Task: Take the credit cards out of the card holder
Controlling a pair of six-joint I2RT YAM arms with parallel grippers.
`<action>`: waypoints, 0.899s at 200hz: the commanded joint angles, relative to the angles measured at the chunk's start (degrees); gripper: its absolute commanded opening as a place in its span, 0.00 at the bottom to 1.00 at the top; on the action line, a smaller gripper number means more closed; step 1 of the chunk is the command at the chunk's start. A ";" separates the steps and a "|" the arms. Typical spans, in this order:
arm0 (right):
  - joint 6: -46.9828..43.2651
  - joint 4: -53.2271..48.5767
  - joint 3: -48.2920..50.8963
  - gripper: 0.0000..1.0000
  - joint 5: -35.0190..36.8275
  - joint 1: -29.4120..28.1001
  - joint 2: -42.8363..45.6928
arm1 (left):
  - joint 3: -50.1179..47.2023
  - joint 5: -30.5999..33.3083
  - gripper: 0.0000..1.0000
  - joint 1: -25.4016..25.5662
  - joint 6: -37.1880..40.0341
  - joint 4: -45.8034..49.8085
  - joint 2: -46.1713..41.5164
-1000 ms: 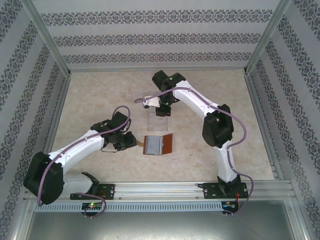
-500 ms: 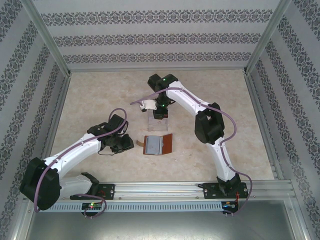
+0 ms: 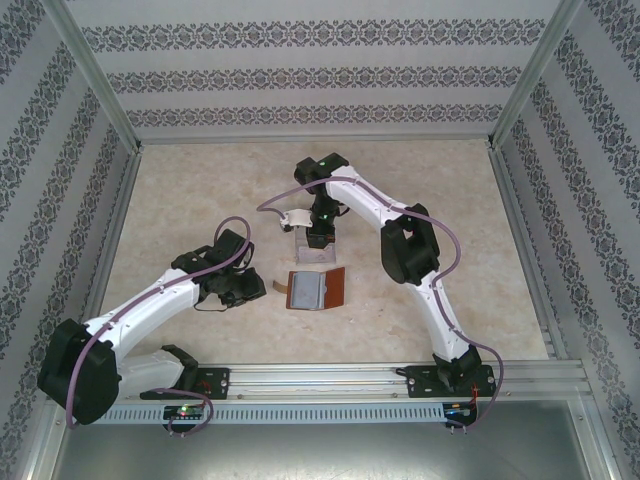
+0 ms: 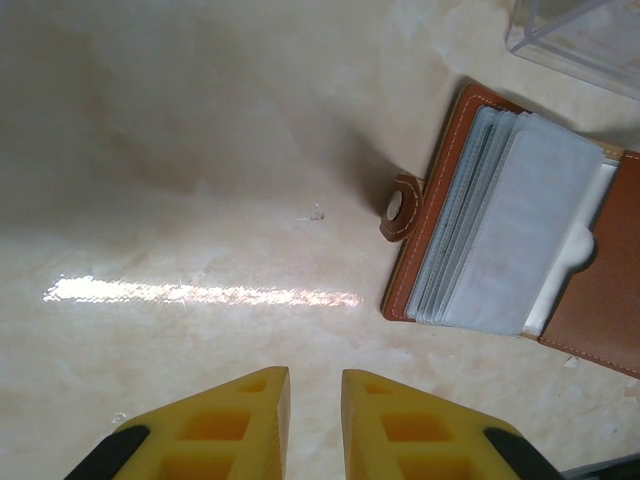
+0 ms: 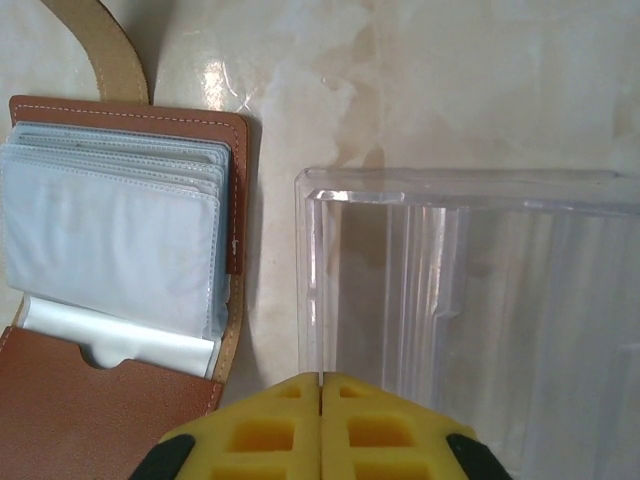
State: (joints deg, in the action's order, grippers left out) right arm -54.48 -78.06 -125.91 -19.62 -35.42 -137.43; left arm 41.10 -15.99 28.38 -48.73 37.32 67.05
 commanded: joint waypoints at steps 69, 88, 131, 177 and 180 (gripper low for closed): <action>-1.09 -4.07 -5.68 0.20 1.51 -0.16 -1.24 | -0.42 0.86 0.21 -0.87 -1.20 2.32 -1.13; -1.30 -3.97 -6.73 0.21 3.61 -0.16 -0.27 | -0.12 0.97 0.21 -0.81 -1.10 2.58 -1.20; -0.43 -1.47 -7.01 0.24 7.59 -0.33 2.06 | 0.69 1.14 0.21 -0.92 -1.02 2.85 -1.14; 1.16 9.90 3.27 0.28 11.57 -1.93 5.38 | 0.63 0.60 0.21 -0.82 -1.19 2.41 -0.95; 1.21 10.47 3.96 0.28 11.89 -2.03 5.51 | 0.67 0.66 0.21 -0.80 -1.19 2.36 -1.00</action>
State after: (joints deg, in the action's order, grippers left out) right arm -53.98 -73.95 -126.76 -11.16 -35.83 -134.98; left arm 40.97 -15.97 28.36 -48.97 37.41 67.00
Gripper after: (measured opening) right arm 0.284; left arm 0.207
